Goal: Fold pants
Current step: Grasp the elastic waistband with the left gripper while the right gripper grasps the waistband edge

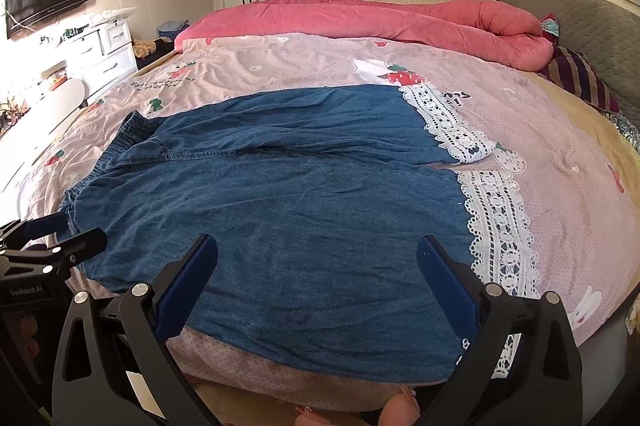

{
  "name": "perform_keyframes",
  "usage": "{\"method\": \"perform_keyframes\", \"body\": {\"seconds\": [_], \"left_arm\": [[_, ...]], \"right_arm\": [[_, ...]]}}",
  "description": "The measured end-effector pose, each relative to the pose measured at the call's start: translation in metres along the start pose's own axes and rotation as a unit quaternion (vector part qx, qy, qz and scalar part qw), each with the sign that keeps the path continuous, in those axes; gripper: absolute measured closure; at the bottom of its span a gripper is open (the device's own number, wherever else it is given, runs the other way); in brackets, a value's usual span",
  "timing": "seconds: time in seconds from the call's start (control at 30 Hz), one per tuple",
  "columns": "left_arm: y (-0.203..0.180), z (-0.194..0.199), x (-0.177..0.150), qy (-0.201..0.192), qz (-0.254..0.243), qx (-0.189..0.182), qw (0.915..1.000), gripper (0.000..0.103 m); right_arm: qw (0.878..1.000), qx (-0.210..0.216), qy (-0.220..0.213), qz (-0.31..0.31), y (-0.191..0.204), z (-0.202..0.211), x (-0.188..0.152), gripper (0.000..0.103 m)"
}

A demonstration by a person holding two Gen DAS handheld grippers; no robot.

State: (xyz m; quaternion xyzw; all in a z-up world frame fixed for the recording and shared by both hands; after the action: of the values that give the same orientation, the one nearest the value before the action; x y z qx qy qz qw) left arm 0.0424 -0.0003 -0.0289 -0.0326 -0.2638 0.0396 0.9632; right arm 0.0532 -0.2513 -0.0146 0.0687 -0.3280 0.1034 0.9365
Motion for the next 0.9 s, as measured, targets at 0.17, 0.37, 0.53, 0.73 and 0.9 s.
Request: {"method": "perform_keyframes", "body": {"seconds": [0.17,0.37,0.53,0.73,0.9], "left_arm": [[0.015,-0.012,0.028,-0.006,0.001,0.021,0.9998,0.009],[0.055,-0.025,0.08,-0.019,0.021,0.084,0.9961,0.009],[0.081,-0.051,0.12,0.004,0.02,0.111,0.9936,0.009],[0.099,-0.078,0.144,0.03,0.023,0.079,0.9962,0.009],[0.109,-0.094,0.153,0.039,0.029,0.04,0.998,0.046]], "right_arm": [[1.0,-0.001,0.002,0.01,0.0,-0.01,0.014,0.004],[0.999,0.029,0.018,0.031,0.009,-0.028,0.038,0.004],[0.997,0.05,0.037,0.051,0.02,-0.049,0.062,0.004],[0.994,0.071,0.05,0.072,0.035,-0.07,0.091,0.004],[0.99,0.077,0.068,0.095,0.043,-0.093,0.118,0.004]]}}
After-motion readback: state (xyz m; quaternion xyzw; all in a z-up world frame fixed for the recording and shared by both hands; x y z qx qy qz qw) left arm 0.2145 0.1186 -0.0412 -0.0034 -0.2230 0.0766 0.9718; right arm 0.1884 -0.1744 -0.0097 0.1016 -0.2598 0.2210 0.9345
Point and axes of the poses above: each gripper's, at about its wrist camera, not at the fingertips, and z roughly against the way its jaws point, y to its left, x to its top, the point moved 4 cm from there along -z, roughly the way its jaws point, and after that the axes turned 11 degrees about y, right-handed, at the moved point
